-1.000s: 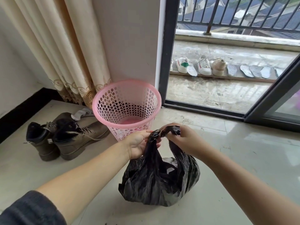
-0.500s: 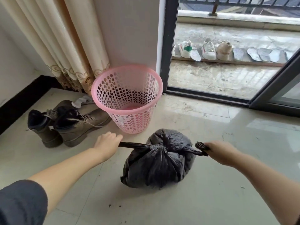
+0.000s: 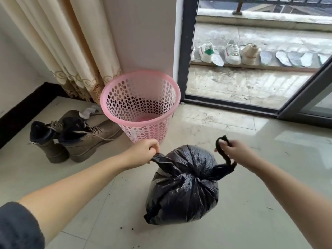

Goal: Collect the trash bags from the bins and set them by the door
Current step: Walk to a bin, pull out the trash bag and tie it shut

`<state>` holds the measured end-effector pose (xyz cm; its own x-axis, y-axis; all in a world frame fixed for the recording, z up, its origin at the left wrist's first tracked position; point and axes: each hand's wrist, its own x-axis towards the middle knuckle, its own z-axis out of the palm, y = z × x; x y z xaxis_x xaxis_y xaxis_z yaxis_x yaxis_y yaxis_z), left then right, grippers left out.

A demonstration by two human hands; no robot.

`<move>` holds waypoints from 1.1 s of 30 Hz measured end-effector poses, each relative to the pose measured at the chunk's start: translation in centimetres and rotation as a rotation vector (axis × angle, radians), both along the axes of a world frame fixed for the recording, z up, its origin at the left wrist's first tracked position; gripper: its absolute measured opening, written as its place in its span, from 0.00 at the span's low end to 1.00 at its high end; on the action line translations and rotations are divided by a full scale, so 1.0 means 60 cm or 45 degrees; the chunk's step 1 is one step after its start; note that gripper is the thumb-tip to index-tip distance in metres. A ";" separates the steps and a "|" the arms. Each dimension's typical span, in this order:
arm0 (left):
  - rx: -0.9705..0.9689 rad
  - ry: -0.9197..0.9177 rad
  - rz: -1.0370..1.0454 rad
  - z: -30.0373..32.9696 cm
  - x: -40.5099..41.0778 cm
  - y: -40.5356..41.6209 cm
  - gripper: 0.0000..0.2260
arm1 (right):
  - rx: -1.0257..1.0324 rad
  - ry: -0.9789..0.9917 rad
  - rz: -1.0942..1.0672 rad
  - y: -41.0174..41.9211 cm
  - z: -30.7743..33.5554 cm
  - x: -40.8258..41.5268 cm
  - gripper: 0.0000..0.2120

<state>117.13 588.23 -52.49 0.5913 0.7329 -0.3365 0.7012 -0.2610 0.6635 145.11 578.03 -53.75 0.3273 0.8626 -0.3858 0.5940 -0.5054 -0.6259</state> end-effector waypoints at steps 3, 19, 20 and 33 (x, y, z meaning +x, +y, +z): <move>-0.139 -0.369 0.126 0.047 0.046 -0.011 0.09 | 0.168 0.160 -0.117 0.040 0.052 -0.034 0.15; 0.190 -0.534 0.426 0.064 0.089 -0.025 0.09 | 0.368 0.306 0.478 0.038 0.071 -0.205 0.26; 0.124 -0.552 0.465 0.064 0.090 -0.020 0.09 | 0.394 0.340 0.423 0.042 0.067 -0.202 0.23; -0.530 -0.644 0.054 0.067 0.066 -0.016 0.04 | 0.277 1.045 0.073 0.041 0.087 -0.126 0.03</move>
